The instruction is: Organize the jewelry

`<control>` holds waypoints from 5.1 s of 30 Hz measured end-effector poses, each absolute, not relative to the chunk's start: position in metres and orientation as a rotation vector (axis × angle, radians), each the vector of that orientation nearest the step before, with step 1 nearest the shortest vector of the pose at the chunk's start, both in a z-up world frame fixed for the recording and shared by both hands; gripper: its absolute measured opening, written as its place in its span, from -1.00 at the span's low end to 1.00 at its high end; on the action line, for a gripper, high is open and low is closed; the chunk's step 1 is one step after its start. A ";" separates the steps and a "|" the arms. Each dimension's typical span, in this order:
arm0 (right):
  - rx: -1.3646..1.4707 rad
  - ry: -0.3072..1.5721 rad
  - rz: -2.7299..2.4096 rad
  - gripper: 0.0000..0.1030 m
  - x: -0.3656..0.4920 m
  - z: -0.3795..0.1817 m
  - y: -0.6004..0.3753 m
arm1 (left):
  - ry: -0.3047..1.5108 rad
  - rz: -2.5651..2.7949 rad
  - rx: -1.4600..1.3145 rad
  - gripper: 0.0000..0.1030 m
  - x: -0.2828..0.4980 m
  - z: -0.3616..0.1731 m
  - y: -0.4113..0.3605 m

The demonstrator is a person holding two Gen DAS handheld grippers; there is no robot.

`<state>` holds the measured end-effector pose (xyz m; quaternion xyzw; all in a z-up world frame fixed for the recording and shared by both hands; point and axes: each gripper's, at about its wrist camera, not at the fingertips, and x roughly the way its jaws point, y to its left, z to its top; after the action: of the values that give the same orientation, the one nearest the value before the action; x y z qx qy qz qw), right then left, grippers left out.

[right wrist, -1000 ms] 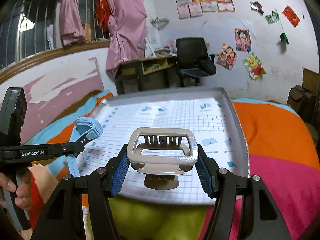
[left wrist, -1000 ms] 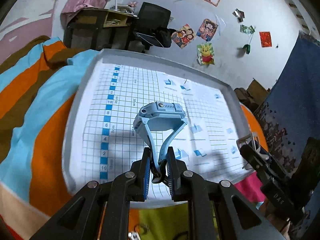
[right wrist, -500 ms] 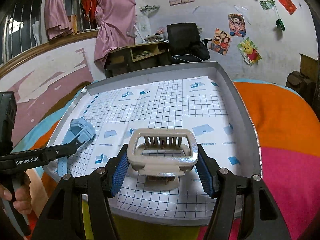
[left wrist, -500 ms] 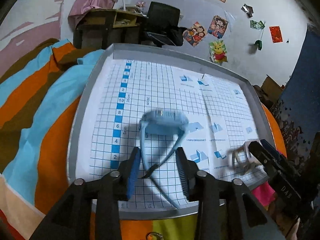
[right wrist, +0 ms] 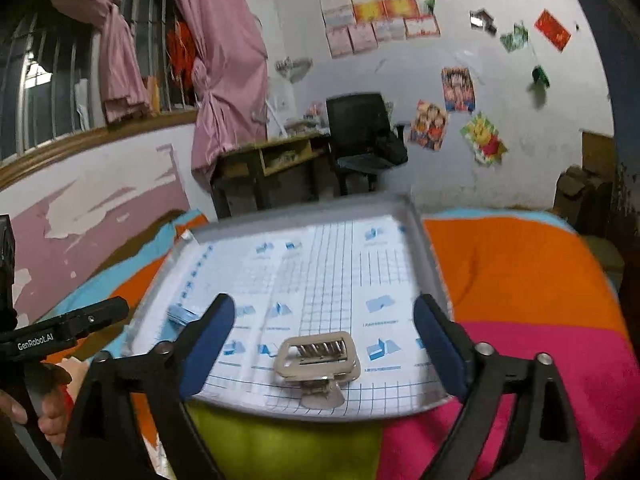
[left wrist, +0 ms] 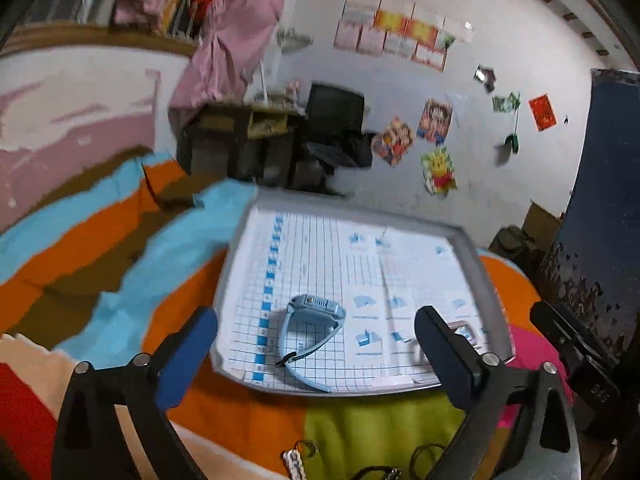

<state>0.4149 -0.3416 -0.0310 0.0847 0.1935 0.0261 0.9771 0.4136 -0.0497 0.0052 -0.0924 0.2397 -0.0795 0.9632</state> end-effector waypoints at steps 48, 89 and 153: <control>0.063 0.275 -0.010 0.97 0.028 0.003 -0.287 | 0.317 -0.129 -0.029 1.00 0.061 0.007 -0.003; 0.132 0.355 -0.047 0.97 0.177 -0.003 -0.286 | 0.511 -0.125 -0.085 1.00 0.263 -0.023 0.007; 0.274 0.825 0.095 -0.65 0.270 -0.152 -0.228 | 0.847 -0.496 -0.168 -0.94 0.335 -0.101 -0.013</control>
<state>0.2703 -0.2276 -0.1516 0.1326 0.3995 0.0459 0.9059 0.3349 -0.0134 -0.1010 -0.0805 0.4064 -0.2378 0.8785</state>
